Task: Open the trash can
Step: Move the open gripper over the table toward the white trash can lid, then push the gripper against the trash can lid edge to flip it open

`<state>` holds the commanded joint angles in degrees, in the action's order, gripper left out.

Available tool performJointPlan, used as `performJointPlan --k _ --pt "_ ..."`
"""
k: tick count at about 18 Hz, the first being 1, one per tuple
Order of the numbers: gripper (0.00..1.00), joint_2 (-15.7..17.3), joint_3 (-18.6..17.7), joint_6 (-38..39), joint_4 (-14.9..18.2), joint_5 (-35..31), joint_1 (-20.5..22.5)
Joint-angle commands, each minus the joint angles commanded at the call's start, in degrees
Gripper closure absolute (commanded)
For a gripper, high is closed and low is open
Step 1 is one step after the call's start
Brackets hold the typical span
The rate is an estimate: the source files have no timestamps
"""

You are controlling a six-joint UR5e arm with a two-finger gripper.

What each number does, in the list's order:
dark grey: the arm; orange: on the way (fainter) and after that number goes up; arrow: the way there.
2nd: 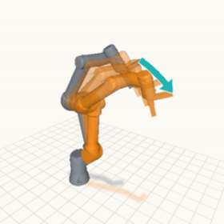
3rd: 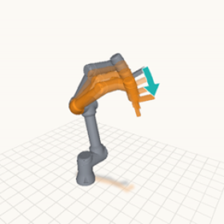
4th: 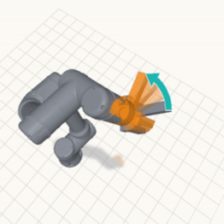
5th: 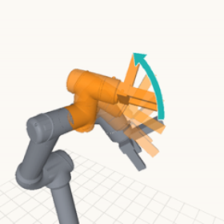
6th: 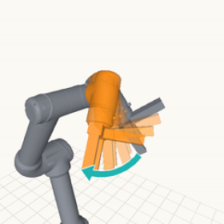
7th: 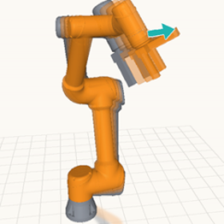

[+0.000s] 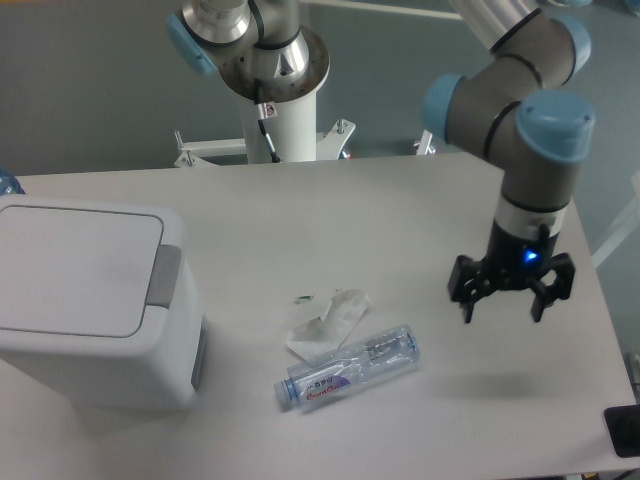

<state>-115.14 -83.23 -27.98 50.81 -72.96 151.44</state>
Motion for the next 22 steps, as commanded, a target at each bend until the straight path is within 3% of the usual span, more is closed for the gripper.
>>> performJointPlan --k 12,19,22 --pt "0.00 8.78 0.27 19.00 0.00 5.37 -9.32" --pt "0.00 17.57 -6.93 20.77 0.52 5.28 -16.26" --pt "0.00 19.16 -10.97 20.86 0.52 4.93 -18.89"
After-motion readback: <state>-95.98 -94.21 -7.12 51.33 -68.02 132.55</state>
